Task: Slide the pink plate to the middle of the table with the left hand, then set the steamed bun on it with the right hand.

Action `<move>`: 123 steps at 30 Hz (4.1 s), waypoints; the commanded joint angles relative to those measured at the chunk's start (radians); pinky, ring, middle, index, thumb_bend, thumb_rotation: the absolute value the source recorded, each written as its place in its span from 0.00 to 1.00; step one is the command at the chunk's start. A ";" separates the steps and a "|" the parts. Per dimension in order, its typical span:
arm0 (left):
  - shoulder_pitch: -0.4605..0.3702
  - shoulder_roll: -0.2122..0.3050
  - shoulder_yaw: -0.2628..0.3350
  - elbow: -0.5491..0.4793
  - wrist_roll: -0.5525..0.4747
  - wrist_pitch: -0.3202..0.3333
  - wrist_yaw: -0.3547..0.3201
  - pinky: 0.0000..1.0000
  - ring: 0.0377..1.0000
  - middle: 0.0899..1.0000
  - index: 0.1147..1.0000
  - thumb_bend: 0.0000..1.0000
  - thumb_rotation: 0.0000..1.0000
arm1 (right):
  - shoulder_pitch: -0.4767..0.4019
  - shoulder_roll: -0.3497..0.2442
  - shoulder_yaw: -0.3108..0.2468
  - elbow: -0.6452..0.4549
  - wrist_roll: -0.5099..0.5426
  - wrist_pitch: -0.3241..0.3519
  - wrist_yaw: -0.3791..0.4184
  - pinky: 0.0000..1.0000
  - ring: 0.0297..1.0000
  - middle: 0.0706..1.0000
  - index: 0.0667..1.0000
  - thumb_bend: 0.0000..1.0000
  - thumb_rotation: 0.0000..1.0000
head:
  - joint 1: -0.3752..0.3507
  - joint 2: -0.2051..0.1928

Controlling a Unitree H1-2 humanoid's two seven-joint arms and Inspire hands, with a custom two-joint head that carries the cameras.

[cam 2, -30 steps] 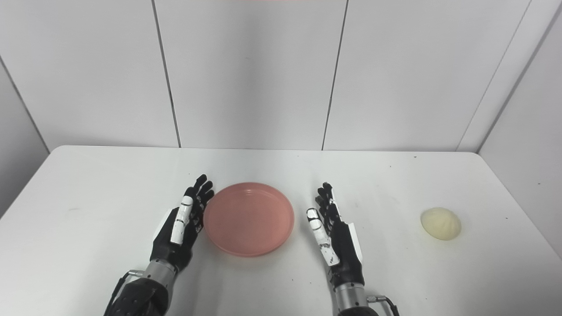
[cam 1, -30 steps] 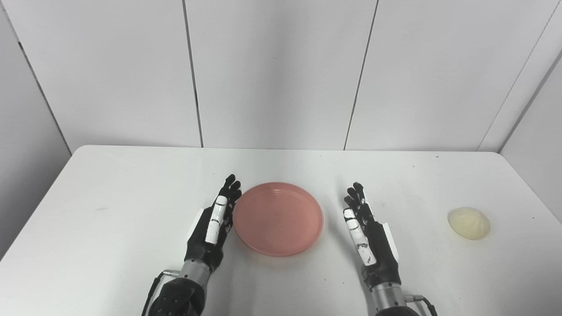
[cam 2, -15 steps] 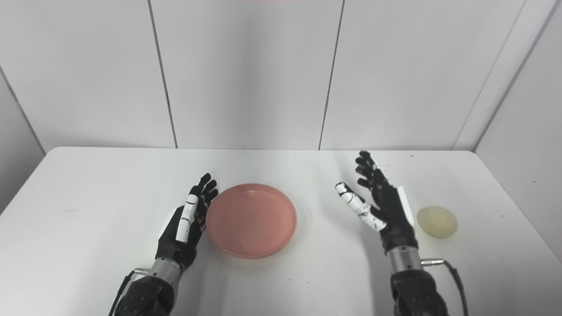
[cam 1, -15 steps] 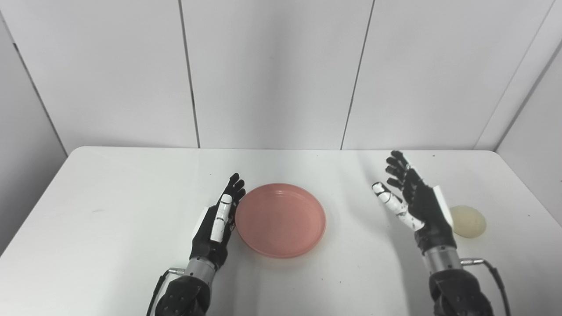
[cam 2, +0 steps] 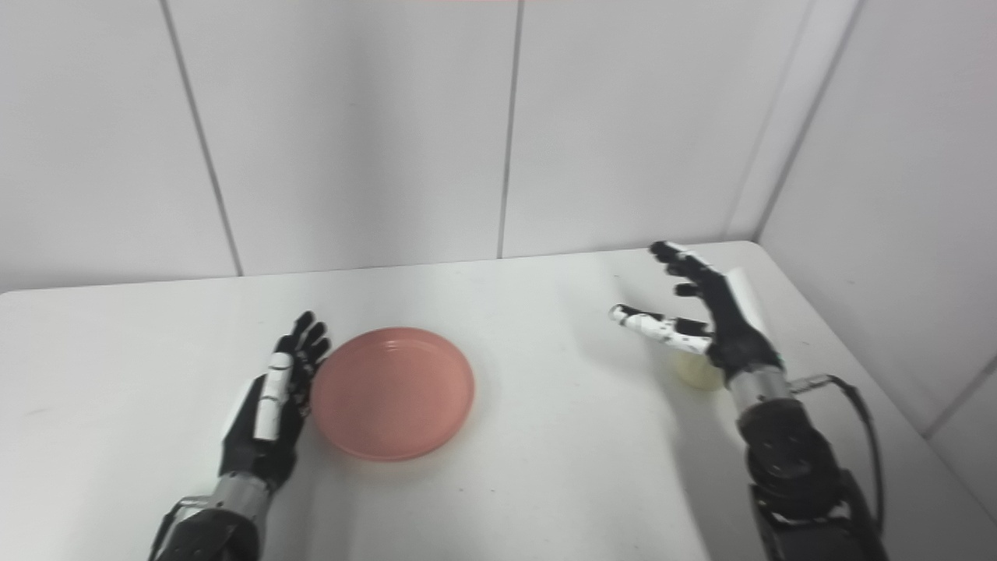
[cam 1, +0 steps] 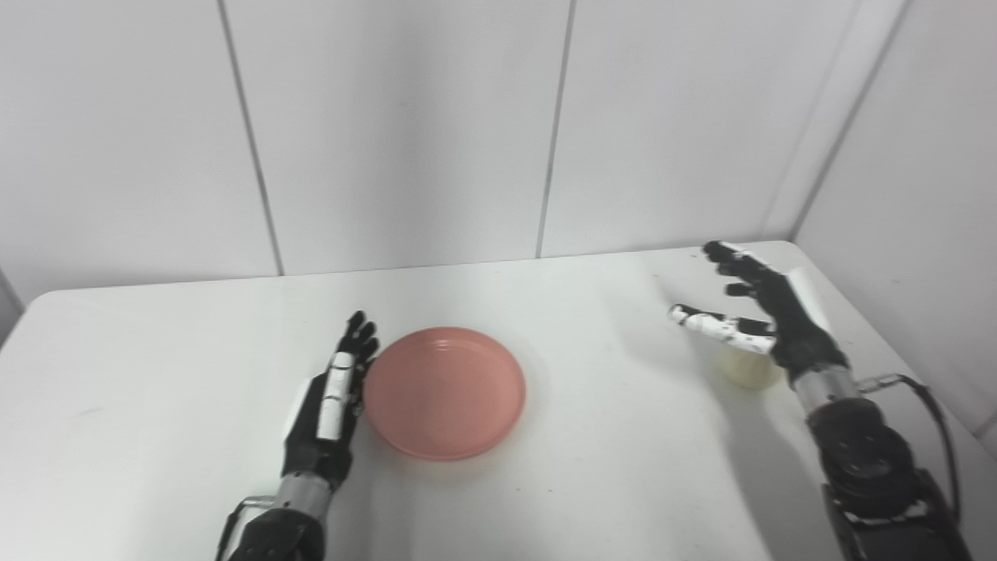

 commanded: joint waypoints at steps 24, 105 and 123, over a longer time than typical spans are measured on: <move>0.023 0.072 0.027 -0.036 -0.052 0.031 -0.060 1.00 1.00 1.00 1.00 0.58 1.00 | -0.070 0.087 -0.130 -0.014 -0.748 0.128 0.197 0.71 0.83 0.88 0.87 0.79 0.32 | -0.111 -0.003; 0.012 -0.078 -0.031 0.076 0.090 -0.127 0.063 1.00 1.00 1.00 1.00 0.53 1.00 | -0.139 0.188 0.295 -0.146 -0.277 -0.032 0.081 0.17 0.22 0.35 0.47 0.51 0.00 | 0.415 0.013; -0.010 -0.096 -0.031 0.116 0.124 -0.155 0.131 1.00 1.00 1.00 1.00 0.57 1.00 | -0.246 0.271 0.459 0.224 -0.369 -0.233 -0.008 0.09 0.11 0.43 0.44 0.52 0.00 | 0.463 0.016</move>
